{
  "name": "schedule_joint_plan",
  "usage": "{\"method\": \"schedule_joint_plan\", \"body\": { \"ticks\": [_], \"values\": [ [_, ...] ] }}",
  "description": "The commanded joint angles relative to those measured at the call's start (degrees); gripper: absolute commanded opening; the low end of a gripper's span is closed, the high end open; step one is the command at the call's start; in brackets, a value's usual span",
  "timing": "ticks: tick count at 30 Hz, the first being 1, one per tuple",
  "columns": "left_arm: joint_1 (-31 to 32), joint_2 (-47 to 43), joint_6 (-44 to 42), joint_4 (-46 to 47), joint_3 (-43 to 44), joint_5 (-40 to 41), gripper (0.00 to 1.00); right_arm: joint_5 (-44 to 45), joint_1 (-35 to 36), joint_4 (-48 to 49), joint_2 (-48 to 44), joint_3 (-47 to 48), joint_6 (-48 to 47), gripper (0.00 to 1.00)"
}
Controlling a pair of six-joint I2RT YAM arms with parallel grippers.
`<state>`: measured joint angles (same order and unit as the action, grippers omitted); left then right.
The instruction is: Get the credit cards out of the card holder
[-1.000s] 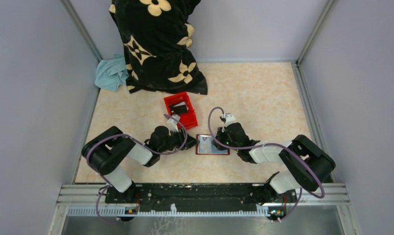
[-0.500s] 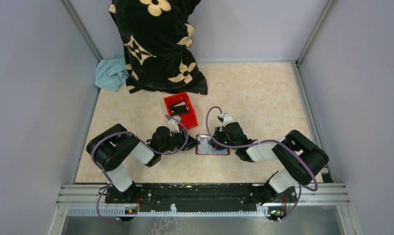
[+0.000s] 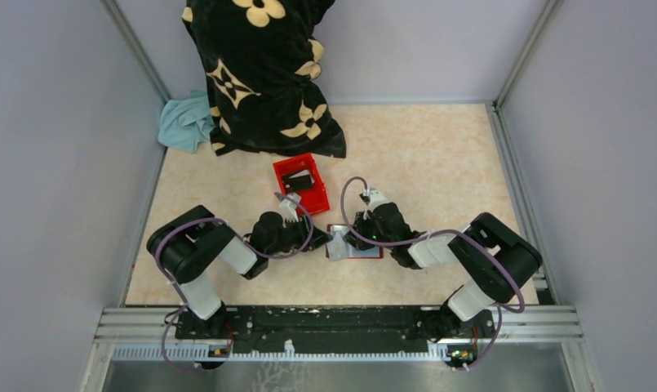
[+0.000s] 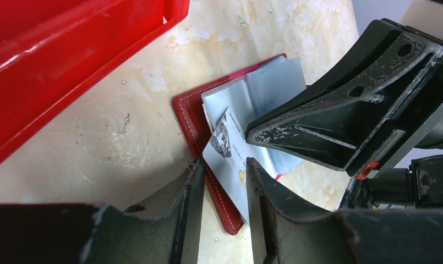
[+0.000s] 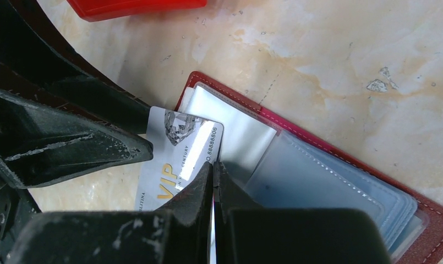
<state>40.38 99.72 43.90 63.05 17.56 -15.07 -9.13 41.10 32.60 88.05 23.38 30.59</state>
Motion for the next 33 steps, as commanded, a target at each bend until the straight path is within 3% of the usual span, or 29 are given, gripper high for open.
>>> {"method": "schedule_joint_plan", "body": {
  "ticks": [1,12,18,25,33],
  "values": [
    [0.4,1.2,0.8,3.9,-0.2,-1.9,0.38,-2.5,0.4,-1.9,2.2,0.3,0.0,0.0],
    [0.4,2.0,1.8,5.3,-0.9,-1.8,0.18,-2.2,0.4,-1.9,3.1,0.5,0.1,0.0],
    [0.2,1.3,1.8,5.3,-1.7,-1.4,0.0,-0.5,0.3,-2.6,2.5,0.3,0.0,0.0],
    [-0.1,-1.2,1.5,5.5,-3.3,-0.7,0.0,1.0,0.4,-2.3,1.3,-0.3,0.0,0.0],
    [-1.0,-8.6,-1.0,-1.7,-4.3,1.6,0.0,4.6,0.3,1.2,-5.1,-3.7,-0.4,0.0]
  ]
}}
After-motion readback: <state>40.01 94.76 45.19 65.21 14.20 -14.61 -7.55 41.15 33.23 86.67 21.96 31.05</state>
